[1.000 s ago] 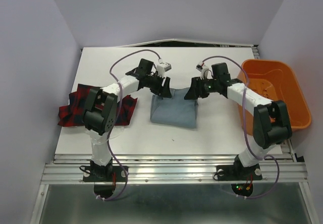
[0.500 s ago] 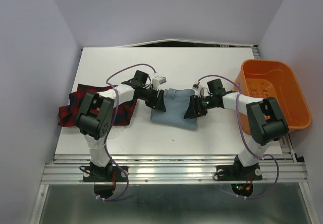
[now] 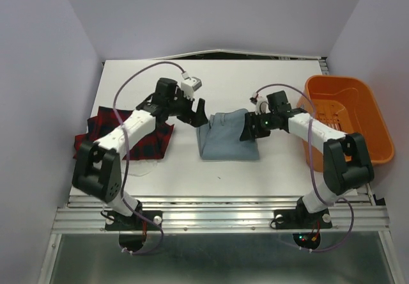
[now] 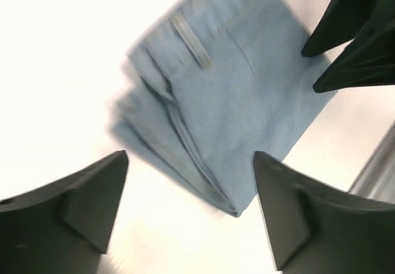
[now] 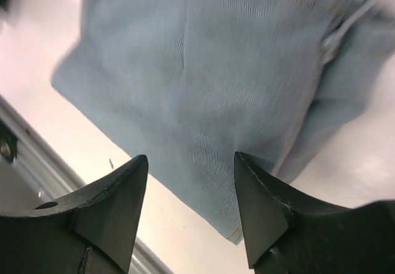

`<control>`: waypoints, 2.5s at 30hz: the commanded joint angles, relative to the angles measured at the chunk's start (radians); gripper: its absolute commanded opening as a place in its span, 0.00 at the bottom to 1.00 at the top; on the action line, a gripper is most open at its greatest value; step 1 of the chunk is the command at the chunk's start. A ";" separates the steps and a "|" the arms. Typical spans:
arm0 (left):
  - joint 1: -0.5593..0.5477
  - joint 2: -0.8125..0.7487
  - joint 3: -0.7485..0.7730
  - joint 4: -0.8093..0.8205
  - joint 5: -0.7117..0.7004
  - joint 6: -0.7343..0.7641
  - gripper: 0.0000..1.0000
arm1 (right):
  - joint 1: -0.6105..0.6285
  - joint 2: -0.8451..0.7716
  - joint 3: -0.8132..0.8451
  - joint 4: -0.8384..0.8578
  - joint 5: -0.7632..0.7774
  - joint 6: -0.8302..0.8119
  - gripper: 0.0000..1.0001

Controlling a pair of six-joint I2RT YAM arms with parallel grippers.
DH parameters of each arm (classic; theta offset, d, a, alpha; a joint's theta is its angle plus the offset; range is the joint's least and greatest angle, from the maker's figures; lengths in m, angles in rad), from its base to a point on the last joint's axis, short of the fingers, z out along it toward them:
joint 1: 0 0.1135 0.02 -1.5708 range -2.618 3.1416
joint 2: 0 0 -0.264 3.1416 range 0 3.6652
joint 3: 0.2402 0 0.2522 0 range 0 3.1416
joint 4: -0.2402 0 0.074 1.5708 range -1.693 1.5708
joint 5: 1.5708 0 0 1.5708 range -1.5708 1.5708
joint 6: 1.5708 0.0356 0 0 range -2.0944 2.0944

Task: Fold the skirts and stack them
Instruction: Neatly place the folded skirt to the corner

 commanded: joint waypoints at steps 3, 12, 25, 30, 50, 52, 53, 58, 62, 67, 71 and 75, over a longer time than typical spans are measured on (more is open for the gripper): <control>0.027 -0.326 0.007 0.160 -0.419 -0.045 0.99 | 0.028 -0.098 0.199 0.109 0.189 0.172 0.66; 0.191 -0.379 0.004 -0.014 -0.337 -0.273 0.93 | 0.306 0.095 0.420 0.043 0.496 0.217 0.61; 0.202 -0.484 -0.190 0.049 -0.401 -0.324 0.95 | 0.483 0.409 0.640 -0.063 0.634 0.232 0.58; 0.202 -0.492 -0.221 0.049 -0.468 -0.306 0.95 | 0.483 0.480 0.681 -0.058 0.644 0.229 0.57; 0.201 -0.529 -0.498 0.222 -0.007 -0.347 0.99 | 0.458 0.580 0.833 -0.122 0.529 0.295 0.01; 0.201 -0.525 -0.517 0.251 0.005 -0.355 0.99 | 0.458 0.558 0.838 -0.119 0.510 0.303 0.01; 0.201 -0.506 -0.520 0.262 0.009 -0.365 0.99 | 0.446 0.549 0.836 -0.118 0.493 0.307 0.01; 0.183 -0.363 -0.468 0.305 0.105 -0.398 0.99 | 0.417 0.512 0.833 -0.109 0.447 0.333 0.01; 0.124 -0.298 -0.441 0.326 0.095 -0.402 0.99 | 0.407 0.506 0.828 -0.106 0.439 0.352 0.01; 0.092 -0.245 -0.428 0.368 0.069 -0.445 0.99 | 0.377 0.486 0.828 -0.104 0.408 0.369 0.01; 0.061 -0.203 -0.407 0.394 0.038 -0.447 0.99 | 0.366 0.468 0.822 -0.101 0.373 0.381 0.01; 0.049 -0.128 -0.364 0.394 -0.017 -0.434 0.99 | 0.366 0.451 0.808 -0.096 0.351 0.387 0.01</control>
